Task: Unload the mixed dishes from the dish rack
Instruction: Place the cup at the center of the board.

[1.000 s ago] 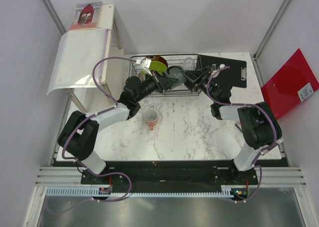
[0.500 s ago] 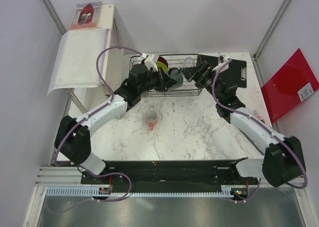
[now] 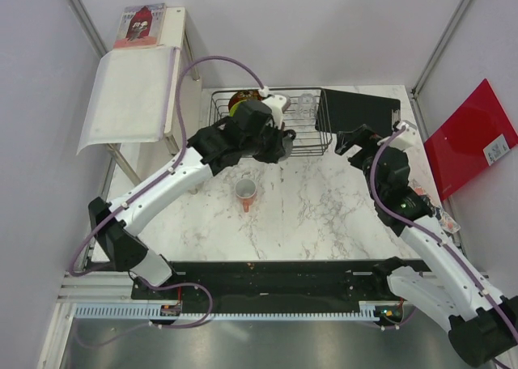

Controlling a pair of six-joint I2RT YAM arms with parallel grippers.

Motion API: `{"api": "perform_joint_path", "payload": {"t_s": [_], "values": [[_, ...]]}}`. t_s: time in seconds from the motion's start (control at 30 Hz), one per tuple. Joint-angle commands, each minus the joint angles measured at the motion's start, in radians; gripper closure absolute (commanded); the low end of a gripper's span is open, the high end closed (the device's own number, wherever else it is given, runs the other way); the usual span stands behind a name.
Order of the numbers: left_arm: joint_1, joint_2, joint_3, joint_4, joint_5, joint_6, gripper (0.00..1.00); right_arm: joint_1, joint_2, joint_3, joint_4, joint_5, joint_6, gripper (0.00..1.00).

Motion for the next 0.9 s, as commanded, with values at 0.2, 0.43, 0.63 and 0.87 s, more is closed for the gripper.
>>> {"api": "perform_joint_path", "payload": {"t_s": [0.2,0.43,0.63,0.87], "values": [[-0.099,0.227,0.143,-0.207,0.063,0.081,0.98,0.003,-0.154,-0.092,-0.133,0.028,-0.027,0.02],[-0.102,0.332,0.150,-0.279,0.042,0.079,0.98,0.002,-0.278,-0.174,-0.188,0.028,-0.021,0.02],[-0.113,0.389,0.156,-0.277,0.031,0.087,0.98,0.003,-0.323,-0.213,-0.196,0.022,-0.017,0.02],[-0.120,0.421,0.121,-0.219,-0.004,0.065,0.98,0.003,-0.313,-0.250,-0.194,0.002,-0.002,0.02]]}}
